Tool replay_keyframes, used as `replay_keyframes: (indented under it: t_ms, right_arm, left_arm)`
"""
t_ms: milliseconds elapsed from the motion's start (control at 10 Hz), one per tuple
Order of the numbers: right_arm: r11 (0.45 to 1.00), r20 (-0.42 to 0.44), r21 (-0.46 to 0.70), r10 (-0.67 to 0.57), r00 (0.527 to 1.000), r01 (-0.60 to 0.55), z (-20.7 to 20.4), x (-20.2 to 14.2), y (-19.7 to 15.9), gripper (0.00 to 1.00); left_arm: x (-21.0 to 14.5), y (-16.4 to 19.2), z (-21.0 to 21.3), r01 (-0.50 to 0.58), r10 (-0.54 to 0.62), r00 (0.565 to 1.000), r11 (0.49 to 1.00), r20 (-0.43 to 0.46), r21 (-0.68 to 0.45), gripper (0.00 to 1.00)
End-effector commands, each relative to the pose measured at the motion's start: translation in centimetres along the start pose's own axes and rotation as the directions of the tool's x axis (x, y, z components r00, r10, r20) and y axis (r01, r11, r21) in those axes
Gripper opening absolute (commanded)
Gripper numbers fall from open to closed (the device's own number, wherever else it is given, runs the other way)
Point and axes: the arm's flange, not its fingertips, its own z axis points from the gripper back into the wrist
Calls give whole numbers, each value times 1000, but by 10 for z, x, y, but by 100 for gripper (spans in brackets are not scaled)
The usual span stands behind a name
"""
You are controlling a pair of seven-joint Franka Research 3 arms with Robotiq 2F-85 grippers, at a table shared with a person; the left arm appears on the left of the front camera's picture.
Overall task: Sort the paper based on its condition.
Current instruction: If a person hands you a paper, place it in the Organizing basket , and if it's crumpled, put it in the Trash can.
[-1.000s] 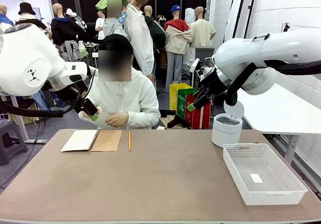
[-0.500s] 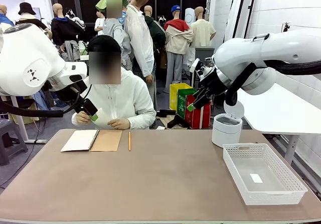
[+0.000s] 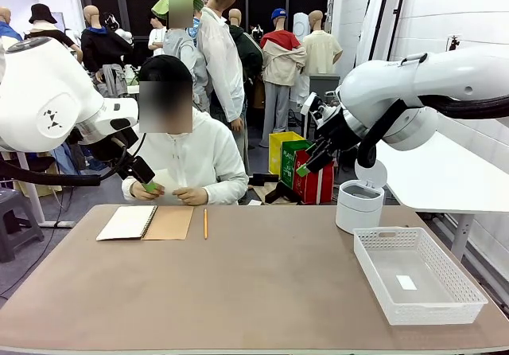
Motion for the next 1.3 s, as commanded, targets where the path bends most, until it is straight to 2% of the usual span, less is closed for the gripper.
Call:
replay_keyframes:
  t_ms: [0, 1200]
  right_arm:
    - [1000, 1, 1, -1, 1000, 1, 0, 0, 0, 100]
    - [1000, 1, 1, -1, 1000, 1, 0, 0, 0, 100]
  left_arm:
    - [0, 1, 1, -1, 1, 1000, 1000, 4, -4, 100]
    - [0, 1, 1, -1, 1, 1000, 1000, 4, -4, 100]
